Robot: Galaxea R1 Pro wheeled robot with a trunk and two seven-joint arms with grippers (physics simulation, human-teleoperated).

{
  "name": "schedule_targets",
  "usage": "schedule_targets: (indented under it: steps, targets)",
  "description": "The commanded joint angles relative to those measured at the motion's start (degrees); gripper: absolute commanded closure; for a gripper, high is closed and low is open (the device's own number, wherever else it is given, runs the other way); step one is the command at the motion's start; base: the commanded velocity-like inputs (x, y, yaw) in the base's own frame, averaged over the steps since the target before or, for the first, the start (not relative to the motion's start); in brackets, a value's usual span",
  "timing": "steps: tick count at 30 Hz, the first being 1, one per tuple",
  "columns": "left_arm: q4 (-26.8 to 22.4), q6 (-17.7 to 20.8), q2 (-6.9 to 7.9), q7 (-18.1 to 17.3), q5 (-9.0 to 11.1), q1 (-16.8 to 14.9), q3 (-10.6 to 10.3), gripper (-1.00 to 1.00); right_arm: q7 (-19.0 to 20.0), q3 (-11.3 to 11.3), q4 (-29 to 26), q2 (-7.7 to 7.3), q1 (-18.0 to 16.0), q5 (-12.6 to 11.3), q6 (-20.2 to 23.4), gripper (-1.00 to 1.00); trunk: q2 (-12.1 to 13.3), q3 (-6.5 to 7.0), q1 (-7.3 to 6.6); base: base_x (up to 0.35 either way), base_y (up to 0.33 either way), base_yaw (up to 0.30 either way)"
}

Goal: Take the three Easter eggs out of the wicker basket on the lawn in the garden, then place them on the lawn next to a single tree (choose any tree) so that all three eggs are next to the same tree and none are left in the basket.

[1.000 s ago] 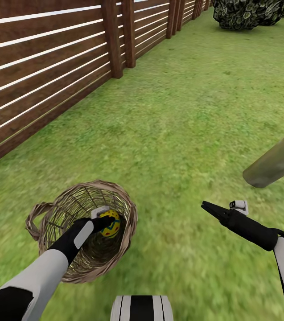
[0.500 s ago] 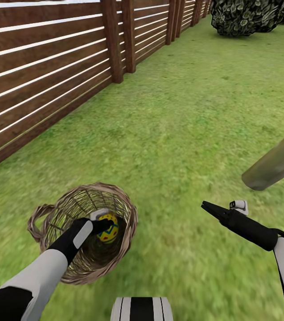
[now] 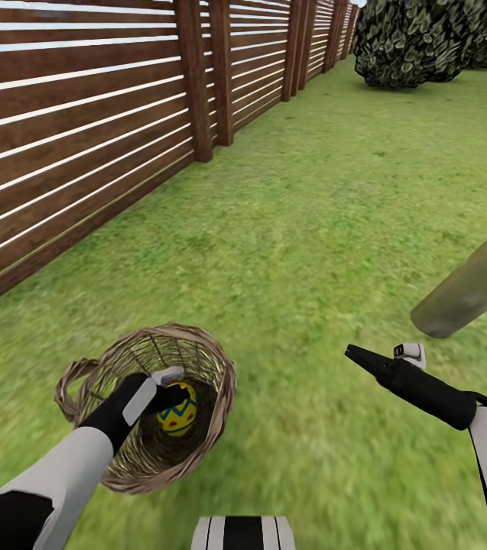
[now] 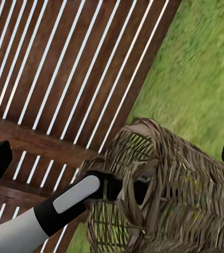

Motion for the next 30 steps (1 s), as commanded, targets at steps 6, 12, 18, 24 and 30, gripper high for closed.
schedule_targets:
  steps: [6, 12, 18, 24, 30]
  targets:
    - [-0.10, 1.86, 0.10, 0.56, 0.66, -0.07, 1.77, 1.00, 0.30, -0.03, -0.01, 0.00, -0.03, 0.23, 0.19, -1.00, 0.07, 1.30, -0.16, 0.000, 0.000, 0.000]
    - [-0.14, 4.16, 0.11, 0.57, 0.51, -0.07, 5.80, 1.00, 0.30, -0.03, 0.00, 0.00, -0.03, 0.23, 0.19, -1.00, 0.13, 2.40, -0.29, 0.000, 0.000, 0.000]
    - [-0.26, 4.76, 0.11, 0.57, 0.44, -0.07, 6.04, 1.00, 0.30, -0.03, 0.02, 0.00, -0.03, 0.23, 0.19, -1.00, 0.13, 2.40, -0.29, 0.000, 0.000, 0.000]
    - [-0.12, 6.32, 0.11, 1.94, 0.42, -0.07, 6.13, 1.00, 0.30, -0.05, -0.01, 0.00, -0.03, 0.23, 0.19, -1.00, 0.20, 3.51, -0.42, 0.000, 0.000, 0.000]
    - [-0.10, 9.48, 0.02, 7.42, 0.58, -0.14, 6.31, 1.00, 0.30, -0.04, 0.00, 0.00, -0.03, 0.23, 0.19, -1.00, 0.28, 4.84, -0.57, 0.000, 0.000, 0.000]
